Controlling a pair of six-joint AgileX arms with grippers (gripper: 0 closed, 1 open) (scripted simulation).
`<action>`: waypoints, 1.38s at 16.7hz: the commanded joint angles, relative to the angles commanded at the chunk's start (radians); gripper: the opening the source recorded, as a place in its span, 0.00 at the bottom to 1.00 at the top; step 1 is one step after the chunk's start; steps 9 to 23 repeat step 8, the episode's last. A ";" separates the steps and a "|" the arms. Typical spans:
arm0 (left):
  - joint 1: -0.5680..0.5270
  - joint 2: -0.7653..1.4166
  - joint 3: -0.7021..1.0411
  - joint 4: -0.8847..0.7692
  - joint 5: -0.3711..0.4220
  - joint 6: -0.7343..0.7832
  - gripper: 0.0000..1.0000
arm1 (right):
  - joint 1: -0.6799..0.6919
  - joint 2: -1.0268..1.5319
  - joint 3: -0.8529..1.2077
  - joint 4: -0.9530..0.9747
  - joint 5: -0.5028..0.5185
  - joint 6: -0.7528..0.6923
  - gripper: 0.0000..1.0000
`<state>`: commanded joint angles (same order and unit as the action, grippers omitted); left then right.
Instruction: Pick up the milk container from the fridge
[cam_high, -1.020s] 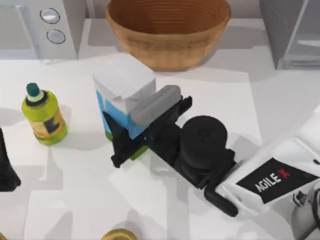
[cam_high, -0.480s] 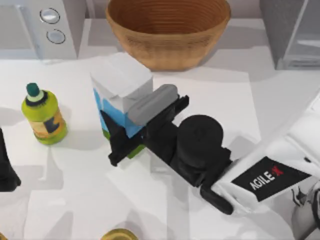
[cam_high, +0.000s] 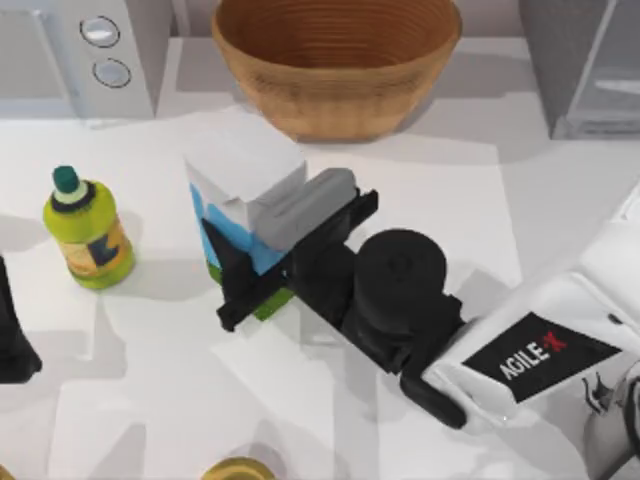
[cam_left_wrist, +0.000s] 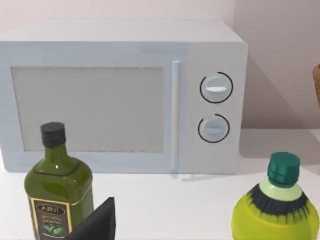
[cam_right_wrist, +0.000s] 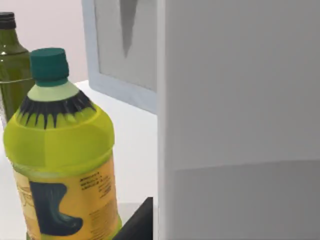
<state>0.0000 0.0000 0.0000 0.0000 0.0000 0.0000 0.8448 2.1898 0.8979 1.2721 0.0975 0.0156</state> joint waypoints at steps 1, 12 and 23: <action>0.000 0.000 0.000 0.000 0.000 0.000 1.00 | 0.000 0.000 0.000 0.000 0.000 0.000 0.90; 0.000 0.000 0.000 0.000 0.000 0.000 1.00 | 0.000 0.000 0.000 0.000 0.000 0.000 1.00; 0.000 0.000 0.000 0.000 0.000 0.000 1.00 | 0.000 0.000 0.000 0.000 0.000 0.000 1.00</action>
